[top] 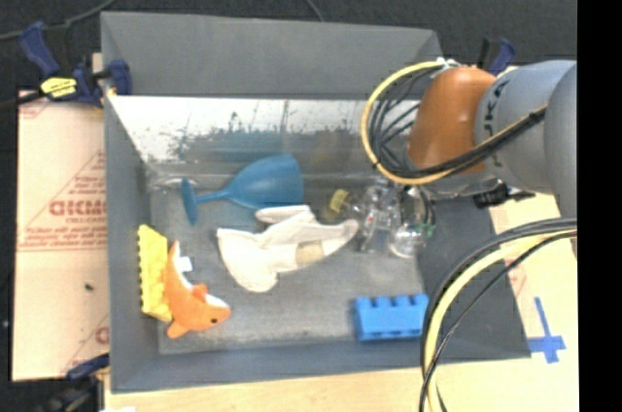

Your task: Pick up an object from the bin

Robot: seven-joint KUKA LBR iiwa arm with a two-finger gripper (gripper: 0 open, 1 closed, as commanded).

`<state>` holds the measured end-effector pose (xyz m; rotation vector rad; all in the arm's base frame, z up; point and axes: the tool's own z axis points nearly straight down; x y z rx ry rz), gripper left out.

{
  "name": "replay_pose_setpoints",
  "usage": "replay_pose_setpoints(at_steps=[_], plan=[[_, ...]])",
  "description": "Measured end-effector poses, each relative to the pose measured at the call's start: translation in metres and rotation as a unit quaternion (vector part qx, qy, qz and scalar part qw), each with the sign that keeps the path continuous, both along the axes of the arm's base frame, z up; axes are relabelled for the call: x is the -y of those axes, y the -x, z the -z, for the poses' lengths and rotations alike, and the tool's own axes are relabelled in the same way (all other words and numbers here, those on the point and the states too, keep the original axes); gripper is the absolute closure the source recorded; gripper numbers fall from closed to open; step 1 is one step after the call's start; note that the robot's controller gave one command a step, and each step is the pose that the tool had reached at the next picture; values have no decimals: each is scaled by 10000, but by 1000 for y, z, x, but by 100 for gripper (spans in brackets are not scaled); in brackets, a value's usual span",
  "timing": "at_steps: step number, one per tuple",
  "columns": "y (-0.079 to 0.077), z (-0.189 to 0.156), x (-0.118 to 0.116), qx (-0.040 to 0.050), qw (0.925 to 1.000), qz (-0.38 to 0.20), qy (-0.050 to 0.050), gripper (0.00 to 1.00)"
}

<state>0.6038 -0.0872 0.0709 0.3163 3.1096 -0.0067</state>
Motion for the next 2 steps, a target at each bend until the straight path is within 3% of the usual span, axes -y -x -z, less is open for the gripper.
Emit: replay_pose_setpoints(at_steps=[1,2], plan=[[11,-72,4,-16,10000,-71,2,100],[11,-53,1,44,10000,-46,15,100]])
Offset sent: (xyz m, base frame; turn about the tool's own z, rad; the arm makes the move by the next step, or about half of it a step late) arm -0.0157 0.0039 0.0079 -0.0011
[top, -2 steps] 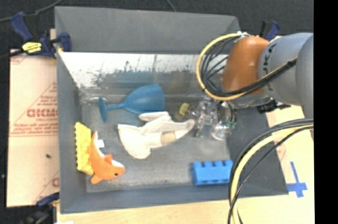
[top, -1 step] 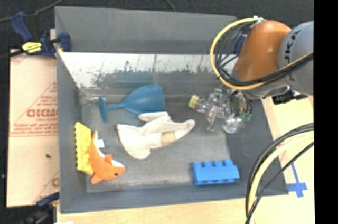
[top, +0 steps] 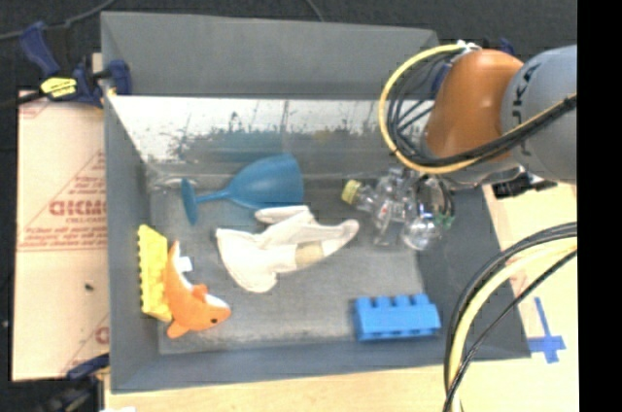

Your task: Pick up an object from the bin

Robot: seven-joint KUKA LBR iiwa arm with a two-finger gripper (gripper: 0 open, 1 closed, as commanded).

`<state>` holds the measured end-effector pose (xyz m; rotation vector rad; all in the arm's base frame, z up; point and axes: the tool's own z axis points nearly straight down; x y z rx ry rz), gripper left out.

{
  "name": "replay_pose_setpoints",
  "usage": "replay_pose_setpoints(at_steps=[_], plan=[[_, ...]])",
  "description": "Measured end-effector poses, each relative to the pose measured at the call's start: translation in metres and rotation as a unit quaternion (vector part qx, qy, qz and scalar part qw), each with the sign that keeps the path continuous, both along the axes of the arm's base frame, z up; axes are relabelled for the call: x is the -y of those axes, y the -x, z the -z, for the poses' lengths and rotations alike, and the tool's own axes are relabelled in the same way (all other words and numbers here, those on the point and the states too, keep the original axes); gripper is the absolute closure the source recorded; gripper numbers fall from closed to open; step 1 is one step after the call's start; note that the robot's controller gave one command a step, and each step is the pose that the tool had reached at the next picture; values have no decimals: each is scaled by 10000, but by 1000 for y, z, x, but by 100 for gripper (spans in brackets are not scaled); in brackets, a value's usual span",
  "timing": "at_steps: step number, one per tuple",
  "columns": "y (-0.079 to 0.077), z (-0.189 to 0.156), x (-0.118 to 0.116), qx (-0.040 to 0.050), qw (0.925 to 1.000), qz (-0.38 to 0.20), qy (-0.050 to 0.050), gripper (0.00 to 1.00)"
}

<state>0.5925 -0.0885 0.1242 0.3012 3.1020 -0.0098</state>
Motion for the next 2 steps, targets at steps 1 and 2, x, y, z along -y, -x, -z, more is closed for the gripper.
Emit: replay_pose_setpoints(at_steps=[1,2], plan=[[15,-42,-3,-72,10000,-29,-16,100],[12,-99,-13,47,10000,-2,2,100]])
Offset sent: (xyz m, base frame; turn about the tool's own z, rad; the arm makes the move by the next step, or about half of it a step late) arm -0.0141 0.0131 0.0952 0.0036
